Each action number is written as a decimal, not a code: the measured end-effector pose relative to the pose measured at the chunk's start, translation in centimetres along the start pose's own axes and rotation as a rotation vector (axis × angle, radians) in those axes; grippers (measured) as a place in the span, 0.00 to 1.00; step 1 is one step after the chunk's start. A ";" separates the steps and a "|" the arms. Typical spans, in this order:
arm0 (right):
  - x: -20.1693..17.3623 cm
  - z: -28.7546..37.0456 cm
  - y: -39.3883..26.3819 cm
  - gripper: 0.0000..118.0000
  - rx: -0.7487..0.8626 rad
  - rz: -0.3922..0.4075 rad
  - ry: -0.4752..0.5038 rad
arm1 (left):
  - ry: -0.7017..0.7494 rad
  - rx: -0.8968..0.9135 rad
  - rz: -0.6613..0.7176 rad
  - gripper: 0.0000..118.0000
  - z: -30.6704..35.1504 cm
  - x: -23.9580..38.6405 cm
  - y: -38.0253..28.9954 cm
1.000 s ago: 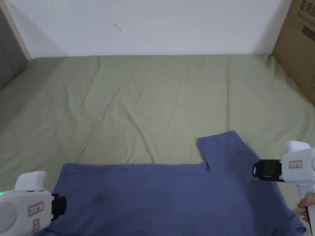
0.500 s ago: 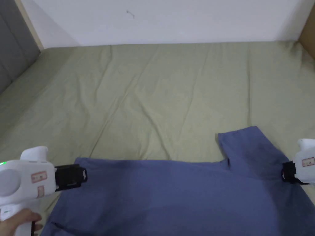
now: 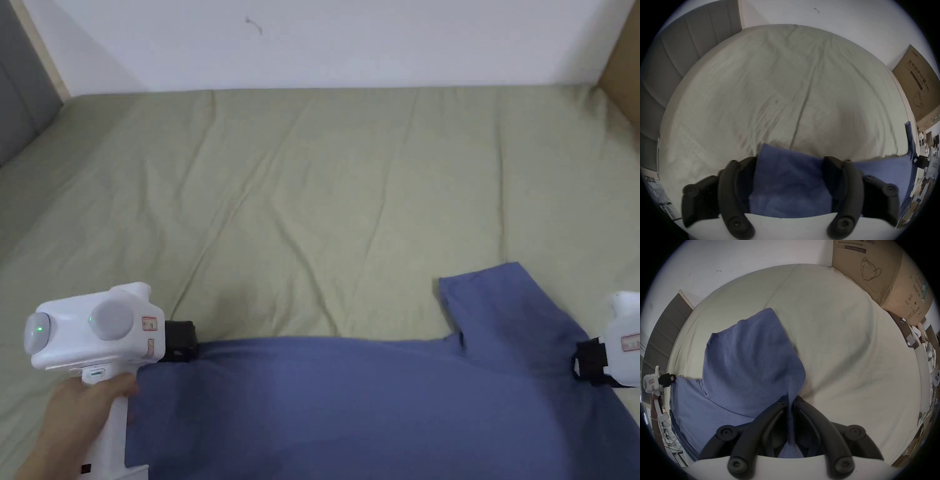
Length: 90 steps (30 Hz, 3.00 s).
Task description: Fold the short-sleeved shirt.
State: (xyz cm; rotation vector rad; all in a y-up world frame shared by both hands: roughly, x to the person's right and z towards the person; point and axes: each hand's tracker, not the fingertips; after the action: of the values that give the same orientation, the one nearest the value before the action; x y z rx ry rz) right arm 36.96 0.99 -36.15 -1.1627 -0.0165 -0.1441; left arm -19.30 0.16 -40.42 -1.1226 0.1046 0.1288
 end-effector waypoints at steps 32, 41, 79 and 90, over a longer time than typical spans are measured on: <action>1.5 15.0 -27.1 0.06 0.042 -0.049 0.109 | -0.122 0.089 -0.009 0.33 17.3 -9.1 -22.2; -1.6 18.8 -26.2 0.68 0.189 0.081 -0.043 | -0.173 0.134 0.164 0.91 19.1 -13.1 -23.5; -22.1 18.9 -24.6 0.02 0.227 0.271 0.293 | -0.610 0.084 0.804 0.09 11.2 -17.8 -26.8; -13.4 19.8 -25.3 0.02 0.254 0.087 0.248 | -0.721 0.218 0.350 0.09 21.4 -5.5 -19.1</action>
State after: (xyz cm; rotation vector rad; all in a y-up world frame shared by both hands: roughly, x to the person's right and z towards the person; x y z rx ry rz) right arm 21.85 10.69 -6.34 -0.8848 0.2289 -0.2026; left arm -21.39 11.08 -13.42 -0.7779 -0.3243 0.8054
